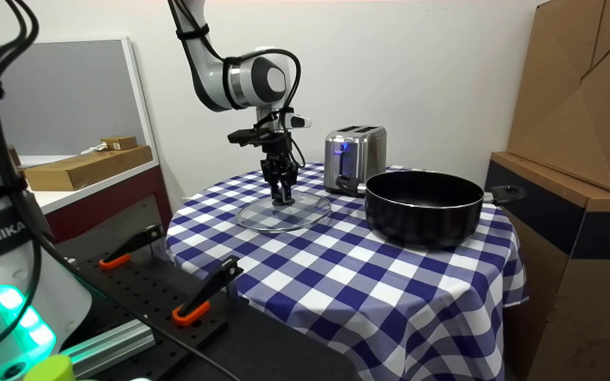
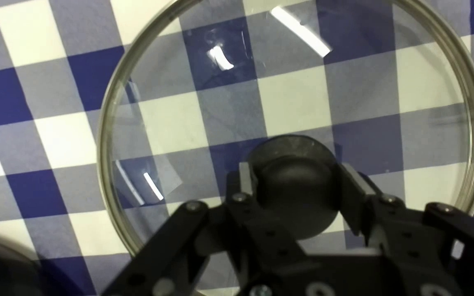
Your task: Pick up the glass lid from the table and put it on the black pot.
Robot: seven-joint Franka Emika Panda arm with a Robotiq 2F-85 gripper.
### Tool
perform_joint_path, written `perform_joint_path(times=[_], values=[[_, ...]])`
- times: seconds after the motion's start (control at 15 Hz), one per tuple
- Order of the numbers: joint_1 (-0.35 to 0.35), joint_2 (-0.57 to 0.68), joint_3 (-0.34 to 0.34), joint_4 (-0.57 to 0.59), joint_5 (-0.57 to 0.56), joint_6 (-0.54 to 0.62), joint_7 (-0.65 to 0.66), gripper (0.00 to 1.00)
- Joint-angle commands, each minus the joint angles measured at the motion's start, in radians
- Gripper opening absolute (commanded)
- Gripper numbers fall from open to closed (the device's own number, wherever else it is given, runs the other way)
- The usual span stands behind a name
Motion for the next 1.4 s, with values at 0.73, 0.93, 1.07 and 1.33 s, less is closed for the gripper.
perform_joint_path(times=[0.73,0.93,1.07,1.33], values=[[-0.088,-0.481,0.039,-0.028,0.153,-0.287,-0.172,0.25],[-0.147,-0.527,0.002,0.0,0.132,-0.306,-0.159,0.25],[-0.196,-0.535,-0.031,0.018,0.127,-0.302,-0.164,0.25],[-0.282,-0.502,-0.097,0.063,0.127,-0.306,-0.174,0.25]])
